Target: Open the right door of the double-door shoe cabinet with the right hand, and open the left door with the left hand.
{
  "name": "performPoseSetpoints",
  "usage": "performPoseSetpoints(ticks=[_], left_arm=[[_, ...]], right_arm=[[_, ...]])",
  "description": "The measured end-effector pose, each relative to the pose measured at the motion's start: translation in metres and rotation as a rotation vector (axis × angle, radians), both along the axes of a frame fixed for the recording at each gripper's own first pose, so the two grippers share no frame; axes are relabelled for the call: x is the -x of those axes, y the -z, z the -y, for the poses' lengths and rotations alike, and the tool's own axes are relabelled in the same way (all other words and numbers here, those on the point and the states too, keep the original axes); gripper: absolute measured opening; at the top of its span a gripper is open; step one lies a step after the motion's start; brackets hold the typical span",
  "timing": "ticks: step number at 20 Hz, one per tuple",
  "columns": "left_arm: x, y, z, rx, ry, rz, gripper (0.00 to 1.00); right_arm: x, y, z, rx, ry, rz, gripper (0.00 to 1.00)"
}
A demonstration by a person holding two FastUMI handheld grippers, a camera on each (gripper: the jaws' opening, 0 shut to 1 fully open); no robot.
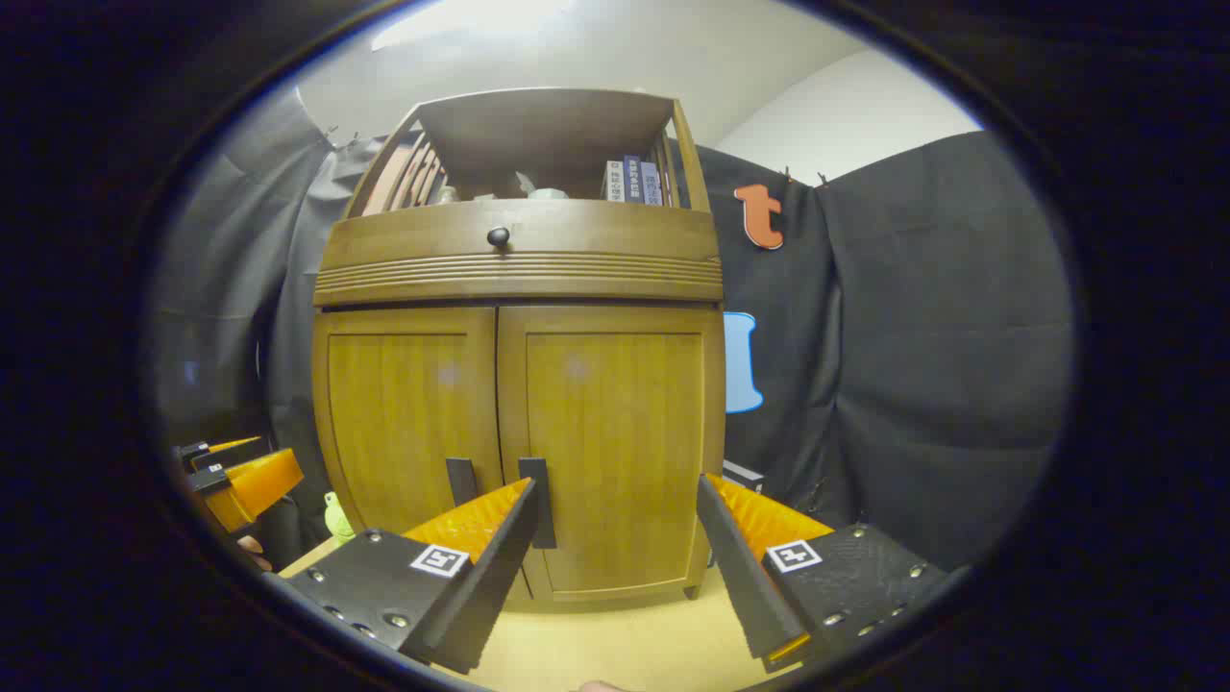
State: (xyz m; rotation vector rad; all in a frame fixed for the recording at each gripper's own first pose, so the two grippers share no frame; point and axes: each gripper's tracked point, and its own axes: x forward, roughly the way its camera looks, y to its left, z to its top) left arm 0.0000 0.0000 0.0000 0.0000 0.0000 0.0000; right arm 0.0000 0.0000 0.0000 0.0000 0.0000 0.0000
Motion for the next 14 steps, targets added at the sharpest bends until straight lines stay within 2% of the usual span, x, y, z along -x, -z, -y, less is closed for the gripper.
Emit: performPoseSetpoints(ticks=[1, 2, 3, 4, 14], left_arm=[[-0.002, 0.000, -0.002, -0.003, -0.008, 0.003, 0.87], [-0.002, -0.001, -0.004, -0.005, -0.017, 0.007, 0.93], [-0.002, 0.000, -0.006, -0.003, -0.025, 0.008, 0.93], [-0.002, 0.000, -0.007, 0.000, -0.029, 0.008, 0.87], [-0.008, 0.011, 0.003, 0.002, 0.004, -0.020, 0.87]], right_arm=[[0.000, 0.001, 0.002, 0.002, 0.003, 0.000, 0.98], [0.001, 0.000, 0.003, 0.003, -0.002, 0.001, 0.97], [0.002, -0.001, 0.002, 0.005, -0.007, 0.001, 0.97], [0.002, 0.000, 0.005, 0.005, -0.003, 0.002, 0.97], [-0.010, 0.005, 0.008, 0.007, -0.008, 0.002, 0.96]])
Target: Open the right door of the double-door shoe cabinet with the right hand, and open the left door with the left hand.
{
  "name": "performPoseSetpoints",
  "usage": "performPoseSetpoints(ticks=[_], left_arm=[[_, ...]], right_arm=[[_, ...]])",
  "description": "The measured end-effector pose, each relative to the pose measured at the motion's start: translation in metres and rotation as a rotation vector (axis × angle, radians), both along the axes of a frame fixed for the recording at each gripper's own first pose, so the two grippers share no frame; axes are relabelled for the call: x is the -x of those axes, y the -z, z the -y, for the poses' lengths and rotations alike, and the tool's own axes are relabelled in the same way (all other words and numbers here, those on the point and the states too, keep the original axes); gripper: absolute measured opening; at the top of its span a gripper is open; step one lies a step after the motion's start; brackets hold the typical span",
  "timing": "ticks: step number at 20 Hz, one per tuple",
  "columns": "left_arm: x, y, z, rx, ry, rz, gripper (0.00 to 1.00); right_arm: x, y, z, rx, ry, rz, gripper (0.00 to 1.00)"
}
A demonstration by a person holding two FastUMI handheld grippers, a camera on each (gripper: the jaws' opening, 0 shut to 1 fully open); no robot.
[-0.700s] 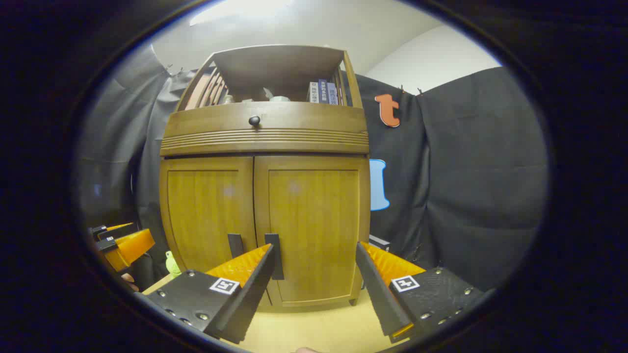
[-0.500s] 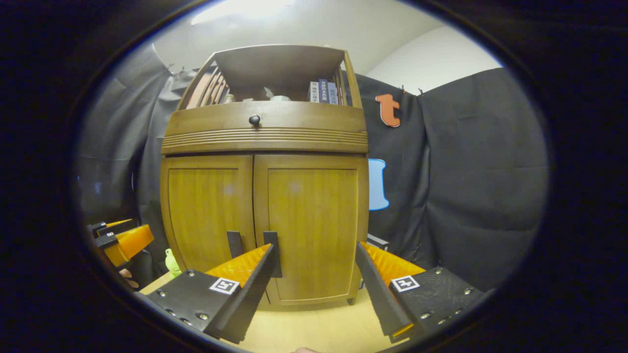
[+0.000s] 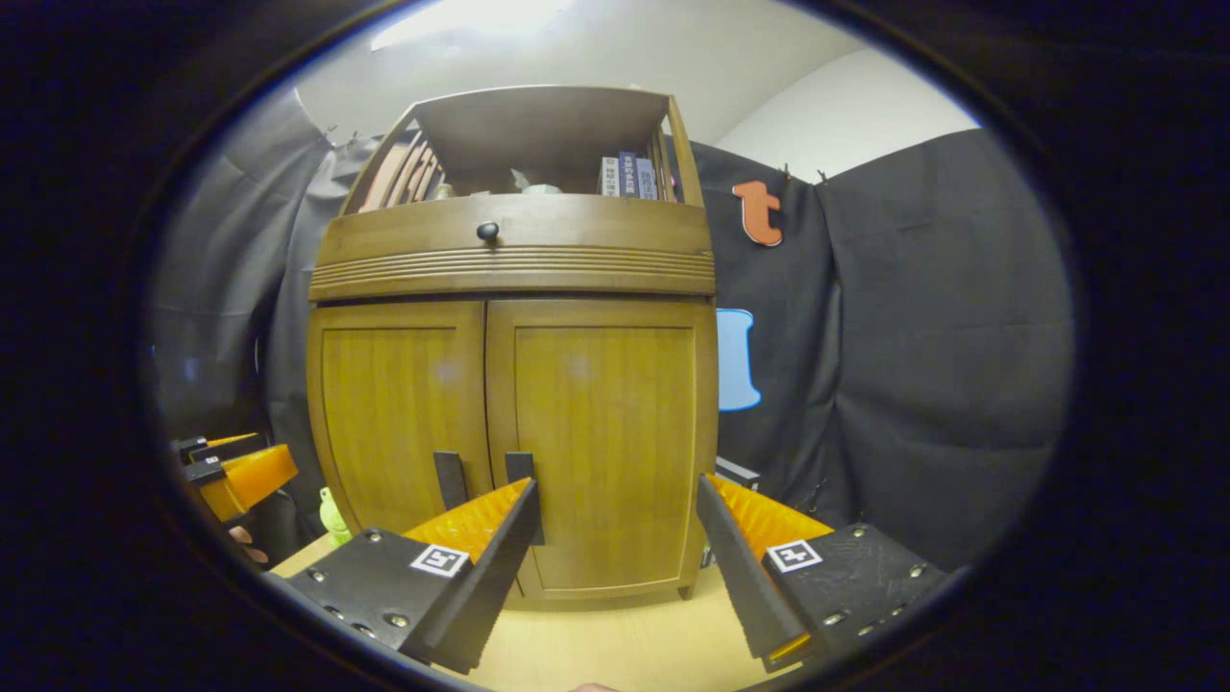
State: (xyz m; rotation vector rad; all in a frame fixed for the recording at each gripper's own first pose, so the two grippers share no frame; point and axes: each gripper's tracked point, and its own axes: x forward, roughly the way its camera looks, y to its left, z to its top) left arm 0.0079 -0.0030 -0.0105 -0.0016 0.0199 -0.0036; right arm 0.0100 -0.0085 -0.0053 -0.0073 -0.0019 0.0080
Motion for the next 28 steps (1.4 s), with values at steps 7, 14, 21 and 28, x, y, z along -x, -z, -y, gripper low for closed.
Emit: performPoseSetpoints(ticks=[7, 14, 21, 28], left_arm=[[-0.002, -0.001, -0.003, -0.020, -0.002, 0.009, 0.87], [-0.013, -0.001, -0.026, -0.015, -0.030, 0.008, 0.94], [-0.020, 0.007, -0.036, 0.000, -0.062, -0.016, 0.94], [-0.027, 0.023, -0.015, 0.035, -0.042, -0.064, 0.88]], right_arm=[[-0.032, 0.024, -0.032, -0.004, -0.045, -0.036, 0.97], [-0.094, 0.046, -0.072, 0.069, -0.109, -0.065, 0.96], [-0.143, 0.079, -0.123, 0.044, -0.221, -0.085, 0.98], [-0.160, 0.101, -0.121, -0.002, -0.305, -0.181, 0.29]])
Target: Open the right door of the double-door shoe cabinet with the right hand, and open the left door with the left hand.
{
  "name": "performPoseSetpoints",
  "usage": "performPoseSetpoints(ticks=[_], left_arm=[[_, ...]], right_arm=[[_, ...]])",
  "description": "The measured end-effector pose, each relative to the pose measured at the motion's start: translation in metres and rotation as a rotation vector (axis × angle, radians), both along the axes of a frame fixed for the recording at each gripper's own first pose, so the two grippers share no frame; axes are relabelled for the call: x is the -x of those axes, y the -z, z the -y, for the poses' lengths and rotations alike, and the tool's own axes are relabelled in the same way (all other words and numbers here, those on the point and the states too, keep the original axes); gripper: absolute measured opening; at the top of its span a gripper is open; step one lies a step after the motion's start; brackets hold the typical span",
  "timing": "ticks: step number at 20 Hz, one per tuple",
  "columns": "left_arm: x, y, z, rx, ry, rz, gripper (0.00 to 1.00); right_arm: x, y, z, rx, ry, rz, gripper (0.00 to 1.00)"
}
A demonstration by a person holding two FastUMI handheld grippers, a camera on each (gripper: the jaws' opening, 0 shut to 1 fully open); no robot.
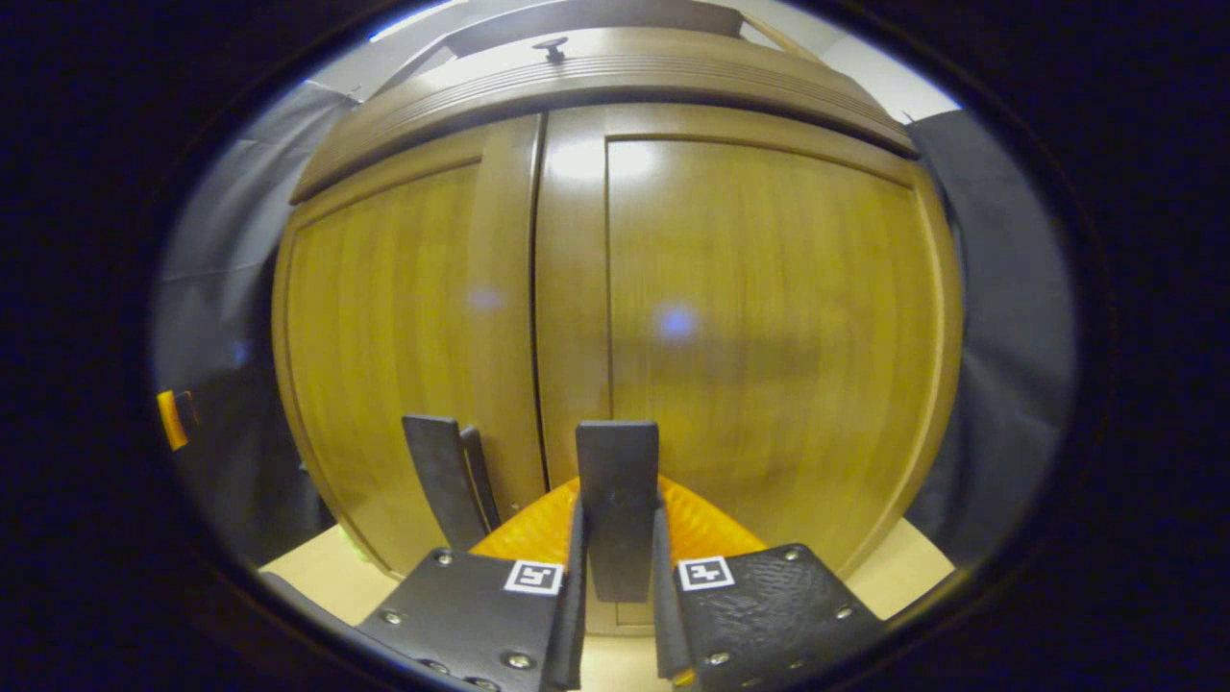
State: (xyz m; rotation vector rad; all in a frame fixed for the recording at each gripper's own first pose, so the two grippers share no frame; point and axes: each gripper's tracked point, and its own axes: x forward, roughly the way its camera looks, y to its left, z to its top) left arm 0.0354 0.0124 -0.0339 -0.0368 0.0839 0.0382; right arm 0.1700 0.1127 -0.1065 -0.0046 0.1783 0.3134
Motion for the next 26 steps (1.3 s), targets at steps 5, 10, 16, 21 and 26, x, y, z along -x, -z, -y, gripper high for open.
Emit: performPoseSetpoints(ticks=[5, 10, 16, 21, 26], left_arm=[[-0.006, 0.015, 0.023, -0.031, 0.027, -0.036, 0.91], [-0.004, 0.021, 0.043, -0.060, 0.034, -0.031, 0.94], [0.002, 0.011, 0.045, -0.064, 0.041, 0.007, 0.94], [0.003, 0.011, 0.040, -0.063, 0.024, 0.015, 0.93], [0.000, 0.015, 0.042, -0.064, 0.027, 0.001, 0.94]], right_arm=[[0.013, -0.007, 0.004, 0.011, -0.047, -0.006, 0.25], [0.016, -0.011, 0.003, 0.021, -0.076, -0.043, 0.29], [0.007, -0.024, 0.022, -0.043, -0.033, -0.061, 0.06], [0.019, -0.038, 0.047, -0.194, -0.015, -0.076, 0.01], [0.017, -0.043, 0.029, -0.139, -0.078, -0.004, 0.17]])
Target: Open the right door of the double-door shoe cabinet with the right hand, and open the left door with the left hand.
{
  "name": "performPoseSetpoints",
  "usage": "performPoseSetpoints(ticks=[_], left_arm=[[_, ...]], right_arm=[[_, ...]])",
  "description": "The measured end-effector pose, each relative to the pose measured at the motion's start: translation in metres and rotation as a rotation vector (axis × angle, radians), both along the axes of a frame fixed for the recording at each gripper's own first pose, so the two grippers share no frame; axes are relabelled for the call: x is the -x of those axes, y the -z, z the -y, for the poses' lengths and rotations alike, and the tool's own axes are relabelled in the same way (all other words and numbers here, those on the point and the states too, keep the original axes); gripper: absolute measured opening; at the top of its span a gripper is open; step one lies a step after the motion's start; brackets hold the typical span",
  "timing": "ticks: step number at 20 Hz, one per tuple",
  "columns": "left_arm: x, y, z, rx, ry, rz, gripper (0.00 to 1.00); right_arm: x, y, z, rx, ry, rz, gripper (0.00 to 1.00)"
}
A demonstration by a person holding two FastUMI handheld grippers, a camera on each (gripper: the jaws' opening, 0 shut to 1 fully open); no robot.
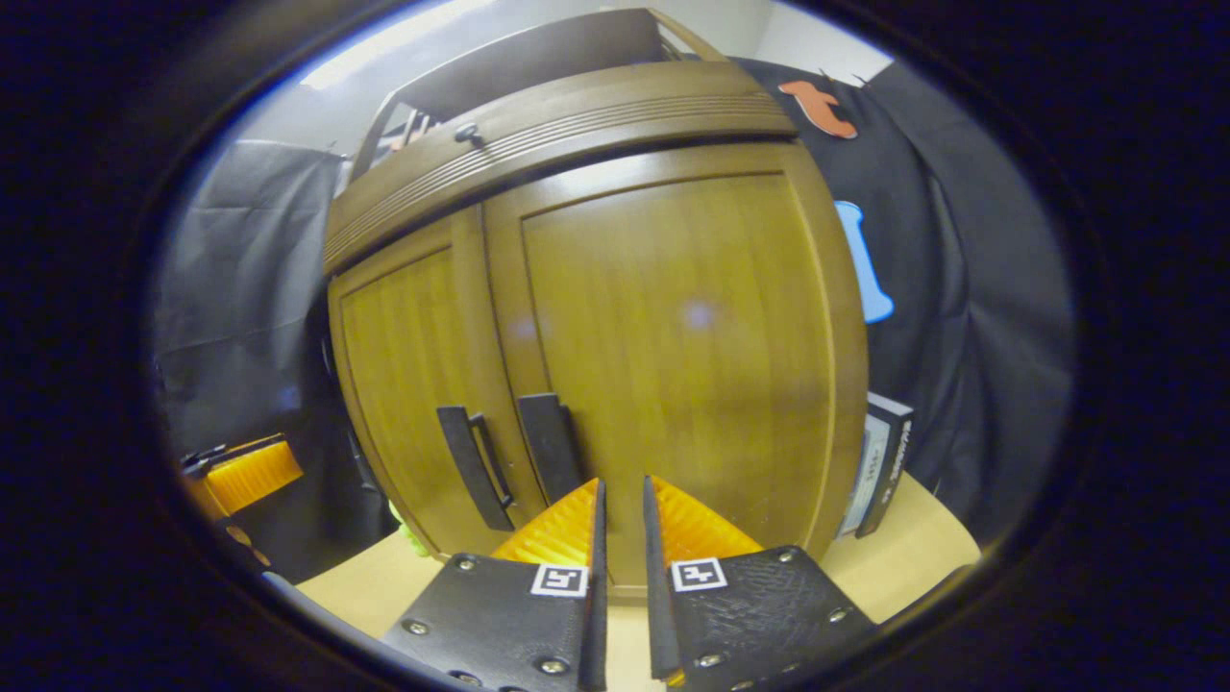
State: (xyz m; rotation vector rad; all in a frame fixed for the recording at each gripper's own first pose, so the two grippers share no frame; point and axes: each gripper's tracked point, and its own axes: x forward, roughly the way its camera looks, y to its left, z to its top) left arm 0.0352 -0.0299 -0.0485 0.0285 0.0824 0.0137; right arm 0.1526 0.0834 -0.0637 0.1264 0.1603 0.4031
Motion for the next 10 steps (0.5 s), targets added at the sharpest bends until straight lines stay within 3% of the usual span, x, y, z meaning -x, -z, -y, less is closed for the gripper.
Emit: performPoseSetpoints(ticks=[1, 4, 10], left_arm=[[0.001, -0.001, 0.000, 0.000, 0.002, 0.002, 0.94], [0.002, -0.001, -0.001, 0.002, 0.005, 0.004, 0.94], [0.001, -0.002, 0.000, -0.003, 0.012, 0.002, 0.94]], right_arm=[[-0.003, -0.005, -0.017, 0.020, -0.025, 0.036, 0.18], [-0.015, -0.009, -0.033, 0.160, 0.011, 0.116, 1.00], [-0.052, 0.027, -0.057, 0.288, 0.128, 0.097, 0.98]])
